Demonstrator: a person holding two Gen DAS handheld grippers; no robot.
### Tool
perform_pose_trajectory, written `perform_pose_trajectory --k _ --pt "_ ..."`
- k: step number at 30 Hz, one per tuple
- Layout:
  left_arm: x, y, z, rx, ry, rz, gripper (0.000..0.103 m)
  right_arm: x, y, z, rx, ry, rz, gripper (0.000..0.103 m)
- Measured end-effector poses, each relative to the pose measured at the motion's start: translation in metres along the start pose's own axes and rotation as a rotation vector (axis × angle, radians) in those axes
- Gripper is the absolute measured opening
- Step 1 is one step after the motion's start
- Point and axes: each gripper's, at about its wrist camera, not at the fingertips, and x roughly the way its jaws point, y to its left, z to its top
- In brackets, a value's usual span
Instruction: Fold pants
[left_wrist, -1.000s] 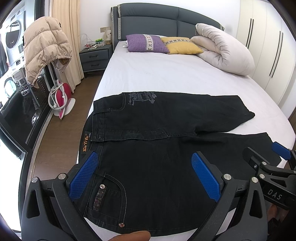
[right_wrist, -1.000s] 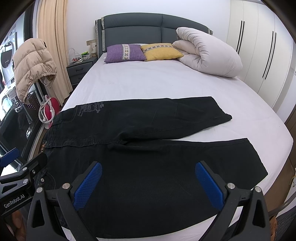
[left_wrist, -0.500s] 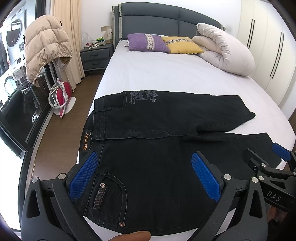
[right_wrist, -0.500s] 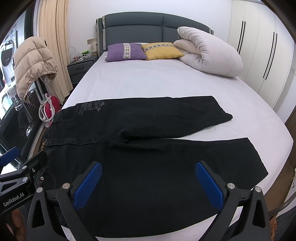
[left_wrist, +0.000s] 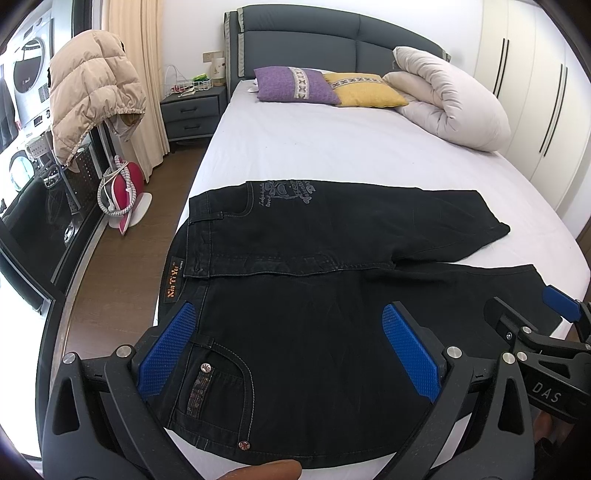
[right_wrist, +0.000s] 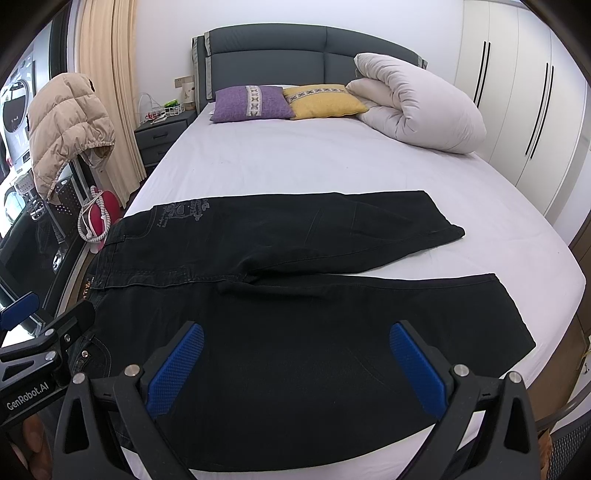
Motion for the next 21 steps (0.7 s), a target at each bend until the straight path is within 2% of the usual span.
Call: perform_pose_trajectory --k 17,21 --pt "0.008 0.0 -0.004 0.017 0.003 0.018 0.103 0.004 0.003 -0.001 -0.004 0.017 0.003 0.103" --pt "0.013 0.001 -0.003 0.024 -0.001 -0.002 0.103 0.011 0.002 0.0 -0.007 0.032 0.005 0.103"
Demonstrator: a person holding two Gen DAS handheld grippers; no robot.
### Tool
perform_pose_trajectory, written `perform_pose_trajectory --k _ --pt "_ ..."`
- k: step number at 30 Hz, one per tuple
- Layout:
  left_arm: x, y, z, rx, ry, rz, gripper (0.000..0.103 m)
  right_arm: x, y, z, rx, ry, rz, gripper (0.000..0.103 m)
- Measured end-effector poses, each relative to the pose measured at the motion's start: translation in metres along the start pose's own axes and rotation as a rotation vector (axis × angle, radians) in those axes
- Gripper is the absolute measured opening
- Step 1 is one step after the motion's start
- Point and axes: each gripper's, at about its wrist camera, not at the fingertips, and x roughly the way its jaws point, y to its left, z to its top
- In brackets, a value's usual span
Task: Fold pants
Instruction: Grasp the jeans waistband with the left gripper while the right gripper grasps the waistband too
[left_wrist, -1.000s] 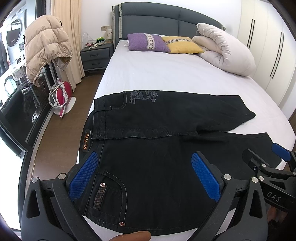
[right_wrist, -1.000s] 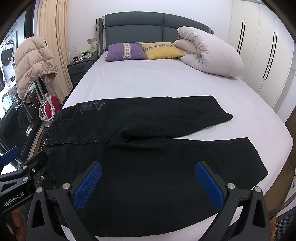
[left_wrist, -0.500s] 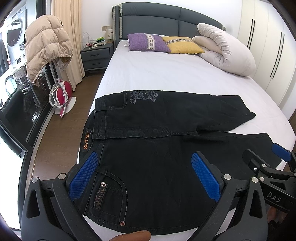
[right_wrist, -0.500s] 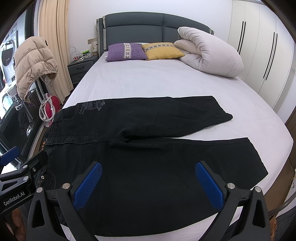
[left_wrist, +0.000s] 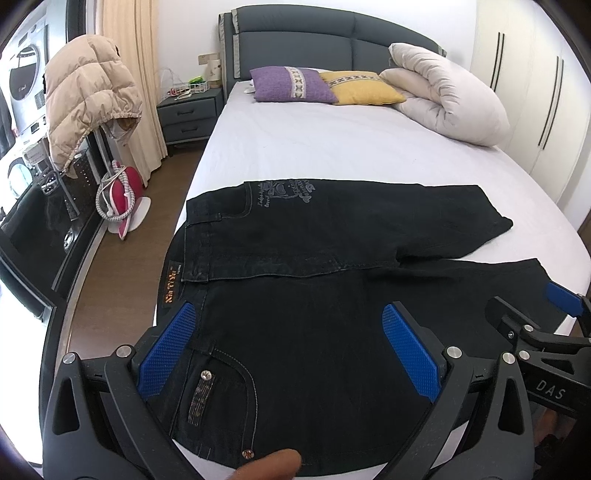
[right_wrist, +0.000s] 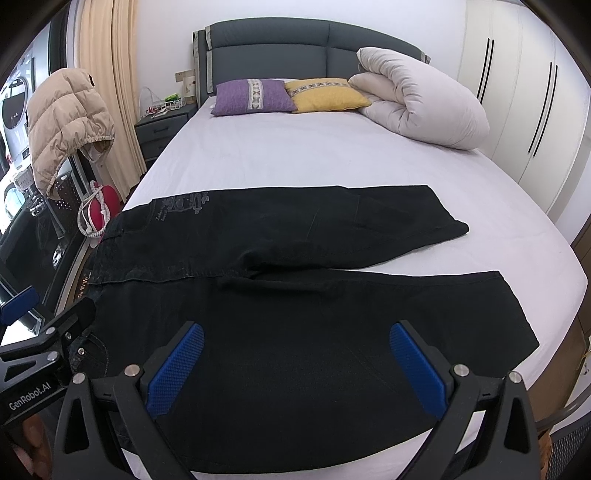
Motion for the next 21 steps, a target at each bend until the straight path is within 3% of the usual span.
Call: perform_pose_trajectory --k 5,9,13,17,21 --pt "0.018 0.012 0.006 -0.012 0.016 -0.071 0.103 0.012 -0.001 0.003 -0.005 0.022 0.007 0.103" --pt "0.045 0.015 0.018 0.025 0.065 -0.18 0.103 0.026 -0.003 0.01 -0.012 0.041 0.022 0.103" --pt "0.062 0.01 0.029 0.124 -0.005 -0.152 0.103 0.04 -0.007 0.022 -0.033 0.036 0.098 0.103" --pt "0.102 0.019 0.062 0.146 0.092 -0.181 0.103 0.058 -0.01 0.042 -0.104 0.027 0.221 0.103" --pt "0.151 0.031 0.117 0.241 0.077 -0.184 0.103 0.082 -0.011 0.062 -0.256 0.038 0.317 0.102"
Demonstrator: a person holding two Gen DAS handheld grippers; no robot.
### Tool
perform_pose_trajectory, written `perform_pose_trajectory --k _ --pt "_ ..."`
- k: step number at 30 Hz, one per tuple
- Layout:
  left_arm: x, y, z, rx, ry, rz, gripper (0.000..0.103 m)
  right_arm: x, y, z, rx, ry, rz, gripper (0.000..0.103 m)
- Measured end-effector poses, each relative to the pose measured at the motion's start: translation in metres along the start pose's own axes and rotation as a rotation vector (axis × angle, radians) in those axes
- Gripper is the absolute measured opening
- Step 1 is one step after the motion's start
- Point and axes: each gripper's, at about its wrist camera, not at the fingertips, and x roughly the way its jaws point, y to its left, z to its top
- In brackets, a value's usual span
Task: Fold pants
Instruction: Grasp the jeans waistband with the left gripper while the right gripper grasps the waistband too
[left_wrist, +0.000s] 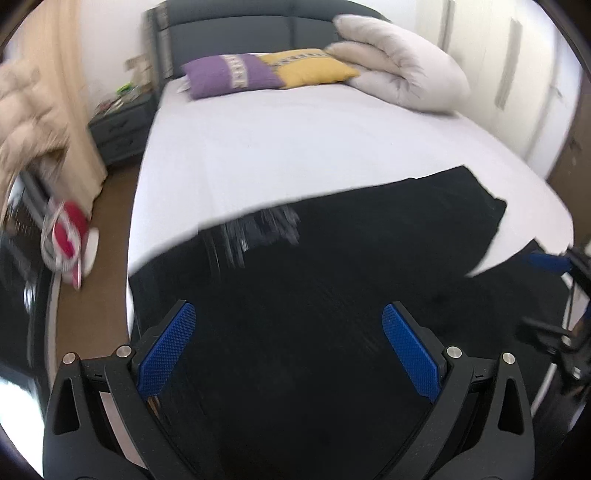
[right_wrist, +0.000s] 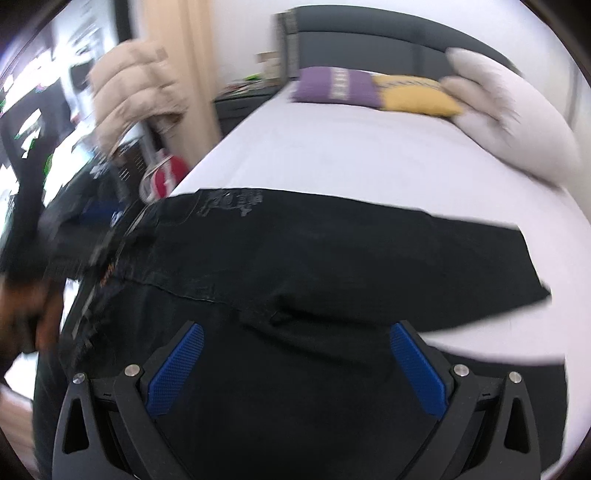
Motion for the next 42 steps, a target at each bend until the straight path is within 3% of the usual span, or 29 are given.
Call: perform_pose_trajectory --k 4,8,16,19,20,23,24,26,28,34,40,42 --pt "0.057 0.028 0.049 0.161 0.059 -0.072 0.103 0.02 -0.011 0.013 -0.127 0.038 0.068 0.094" --pt "0.115 0.072 0.084 0.176 0.152 -0.163 0.103 0.043 -0.029 0.02 -0.143 0.083 0.162 0.086" --pt "0.186 0.117 0.087 0.194 0.301 -0.199 0.102 0.074 -0.033 0.025 -0.187 0.118 0.246 0.076" --pt "0.205 0.119 0.078 0.233 0.379 -0.221 0.088 0.087 -0.032 0.032 -0.199 0.127 0.25 0.071" --pt "0.207 0.122 0.077 0.229 0.381 -0.229 0.086 0.09 -0.031 0.035 -0.207 0.13 0.254 0.07" --pt "0.211 0.136 0.081 0.168 0.386 -0.262 0.062 0.098 -0.028 0.048 -0.221 0.126 0.274 0.068" --pt "0.212 0.141 0.084 0.152 0.389 -0.252 0.047 0.101 -0.026 0.053 -0.227 0.122 0.281 0.068" --pt "0.214 0.15 0.087 0.118 0.393 -0.267 0.026 0.107 -0.021 0.067 -0.252 0.111 0.285 0.067" --pt "0.213 0.151 0.088 0.119 0.389 -0.262 0.014 0.112 -0.018 0.08 -0.272 0.102 0.292 0.066" --pt "0.186 0.143 0.085 0.149 0.28 -0.197 0.007 0.134 -0.019 0.125 -0.289 0.088 0.294 0.063" --pt "0.132 0.127 0.06 0.183 0.143 -0.178 0.007 0.161 -0.009 0.156 -0.414 0.121 0.272 0.057" --pt "0.113 0.14 0.059 0.197 0.111 -0.17 0.007 0.173 -0.006 0.166 -0.449 0.142 0.28 0.057"
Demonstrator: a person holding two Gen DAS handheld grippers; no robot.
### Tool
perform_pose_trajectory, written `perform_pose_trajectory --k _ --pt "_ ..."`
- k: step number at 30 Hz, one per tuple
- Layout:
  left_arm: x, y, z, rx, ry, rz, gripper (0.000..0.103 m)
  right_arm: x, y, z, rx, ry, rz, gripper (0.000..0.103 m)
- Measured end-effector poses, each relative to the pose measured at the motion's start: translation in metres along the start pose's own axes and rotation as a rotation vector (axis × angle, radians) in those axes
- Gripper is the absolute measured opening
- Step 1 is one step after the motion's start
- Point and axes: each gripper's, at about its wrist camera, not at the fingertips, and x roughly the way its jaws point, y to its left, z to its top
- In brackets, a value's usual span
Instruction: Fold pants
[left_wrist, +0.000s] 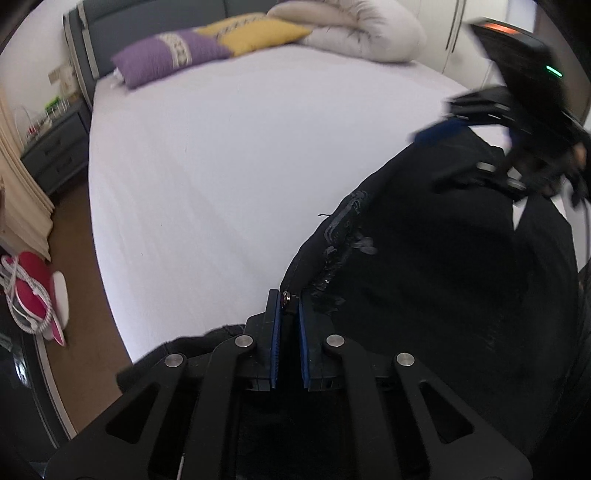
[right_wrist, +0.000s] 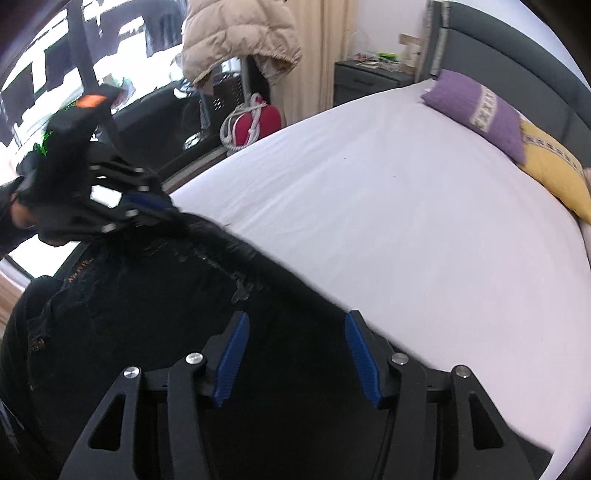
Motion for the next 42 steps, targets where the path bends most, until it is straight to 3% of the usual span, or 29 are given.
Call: perform_pose_trajectory --k 4,5,7,8,9,11,14,24,27,31,35,40,42 --pt "-0.015 -0.025 -0.017 0.006 -0.045 0.005 0.007 0.024 -0.008 0.013 -0.063 0.08 -0.014 0.057" --pt "-0.009 -0.007 -0.017 0.006 -0.049 0.002 0.007 0.028 -0.008 0.014 -0.073 0.098 -0.008 0.057" --pt "-0.014 -0.008 -0.021 0.002 -0.053 -0.002 0.007 0.04 -0.01 0.016 -0.097 0.146 -0.016 0.055" --pt "-0.013 -0.007 -0.023 -0.005 -0.054 -0.005 0.007 0.046 -0.011 0.016 -0.101 0.175 -0.01 0.046" --pt "-0.019 -0.008 -0.024 -0.01 -0.055 -0.006 0.007 0.053 -0.013 0.015 -0.105 0.211 -0.006 0.028" --pt "-0.019 -0.006 -0.026 -0.019 -0.057 -0.013 0.007 0.063 -0.013 0.012 -0.105 0.246 -0.019 0.012" --pt "-0.02 -0.008 -0.024 -0.025 -0.063 -0.011 0.007 0.056 -0.015 0.009 -0.029 0.212 -0.003 0.006" --pt "-0.036 -0.023 -0.033 -0.085 -0.087 -0.063 0.007 0.026 0.001 -0.005 0.368 0.029 0.089 0.006" --pt "-0.047 -0.037 -0.041 -0.081 -0.084 -0.071 0.007 0.015 0.022 -0.02 0.423 -0.015 0.121 0.006" --pt "-0.065 -0.059 -0.066 -0.08 -0.086 -0.095 0.007 -0.009 0.061 -0.036 0.343 -0.021 0.097 0.006" --pt "-0.087 -0.086 -0.1 -0.053 -0.084 -0.129 0.007 -0.032 0.122 -0.07 0.124 0.044 0.025 0.006" --pt "-0.098 -0.131 -0.144 -0.003 -0.018 -0.178 0.007 -0.058 0.179 -0.13 -0.056 0.121 -0.04 0.006" --pt "-0.099 -0.154 -0.159 0.029 0.016 -0.186 0.007 -0.062 0.208 -0.149 -0.165 0.158 -0.105 0.006"
